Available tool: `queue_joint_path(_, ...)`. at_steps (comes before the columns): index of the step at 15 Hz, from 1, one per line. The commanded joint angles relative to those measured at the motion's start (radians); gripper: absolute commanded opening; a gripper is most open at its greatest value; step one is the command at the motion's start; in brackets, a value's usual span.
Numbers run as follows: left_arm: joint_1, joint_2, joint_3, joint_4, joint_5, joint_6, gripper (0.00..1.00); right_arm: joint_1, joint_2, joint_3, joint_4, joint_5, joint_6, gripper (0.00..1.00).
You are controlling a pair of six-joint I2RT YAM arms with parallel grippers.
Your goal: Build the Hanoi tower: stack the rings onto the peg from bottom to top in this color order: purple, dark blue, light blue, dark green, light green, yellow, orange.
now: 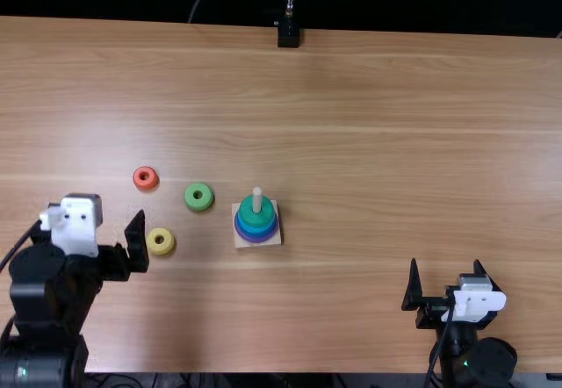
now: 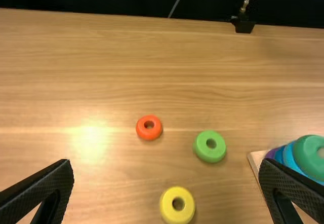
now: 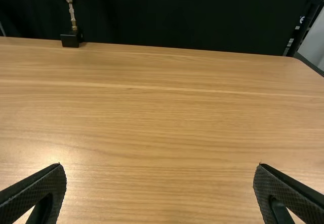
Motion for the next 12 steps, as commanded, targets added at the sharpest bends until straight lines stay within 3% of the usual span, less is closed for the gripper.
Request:
queue_joint_path(1, 0.007, 0.093, 0.091, -0.003, 0.053, -0.001, 1.00, -0.007, -0.013, -0.068, -0.073, 0.002, -0.001, 1.00)
queue_joint_path(3, -0.005, 0.235, 0.194, -0.027, 0.108, -0.002, 1.00, -0.007, -0.013, -0.068, -0.073, 0.002, -0.001, 1.00)
queue_joint_path(5, -0.038, 0.357, 0.323, -0.211, 0.092, -0.001, 1.00, -0.007, -0.013, -0.068, -0.073, 0.000, -0.001, 1.00)
queue_joint_path(6, -0.041, 0.432, 0.395, -0.322, 0.077, 0.007, 1.00, -0.007, -0.013, -0.068, -0.073, 0.000, -0.001, 1.00)
queue_joint_path(8, -0.082, 0.582, 0.530, -0.485, -0.012, 0.014, 1.00, -0.007, -0.013, -0.068, -0.073, 0.000, -0.001, 1.00)
queue_joint_path(9, -0.114, 0.645, 0.591, -0.524, -0.043, 0.023, 1.00, -0.007, -0.013, -0.068, -0.073, 0.002, -0.001, 1.00)
queue_joint_path(12, -0.190, 0.814, 0.691, -0.544, -0.087, 0.106, 1.00, -0.007, -0.013, -0.068, -0.073, 0.000, -0.001, 1.00)
